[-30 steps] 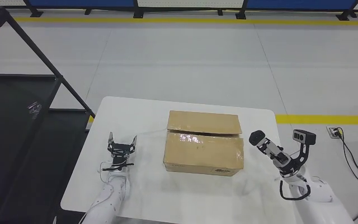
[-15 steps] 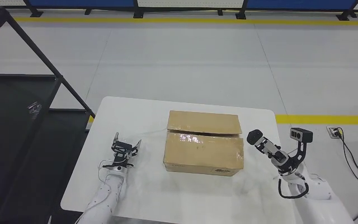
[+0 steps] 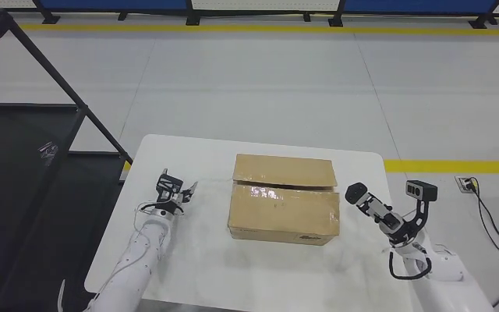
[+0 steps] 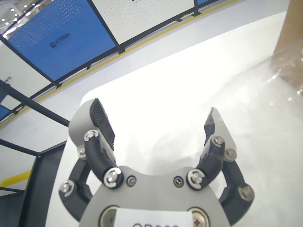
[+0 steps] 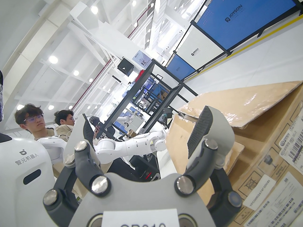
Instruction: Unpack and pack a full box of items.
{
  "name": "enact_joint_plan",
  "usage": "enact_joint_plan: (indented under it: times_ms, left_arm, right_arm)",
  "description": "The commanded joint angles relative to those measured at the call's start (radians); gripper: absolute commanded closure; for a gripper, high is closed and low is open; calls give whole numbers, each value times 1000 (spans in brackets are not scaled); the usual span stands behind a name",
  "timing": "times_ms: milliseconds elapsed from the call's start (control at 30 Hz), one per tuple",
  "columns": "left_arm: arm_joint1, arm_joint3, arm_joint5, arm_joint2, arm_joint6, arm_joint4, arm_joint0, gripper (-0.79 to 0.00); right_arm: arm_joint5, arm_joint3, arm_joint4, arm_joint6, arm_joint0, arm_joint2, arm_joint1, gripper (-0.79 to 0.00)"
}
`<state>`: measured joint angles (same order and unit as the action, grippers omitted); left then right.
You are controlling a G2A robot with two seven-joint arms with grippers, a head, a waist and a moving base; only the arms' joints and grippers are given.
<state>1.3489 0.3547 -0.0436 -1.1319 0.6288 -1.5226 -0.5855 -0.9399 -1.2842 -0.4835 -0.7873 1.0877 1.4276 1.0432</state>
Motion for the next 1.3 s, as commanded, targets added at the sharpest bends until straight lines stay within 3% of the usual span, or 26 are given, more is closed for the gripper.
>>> enact_joint_plan:
  times_ms: [0, 167, 400, 1267]
  left_arm:
    - [4, -4, -48, -6, 8, 17, 6, -785]
    - [9, -11, -136, -34, 66, 78, 7, -785]
    - [4, -14, -191, -69, 133, 135, -25, -785]
    - [-5, -65, -315, -162, -10, 299, -49, -785]
  right_arm:
    - [0, -4, 3, 5, 7, 4, -1, -785]
    - [5, -14, 11, 16, 18, 10, -2, -785]
    - [14, -20, 19, 22, 11, 1, -1, -785]
    - [21, 7, 25, -11, -36, -38, 1, -785]
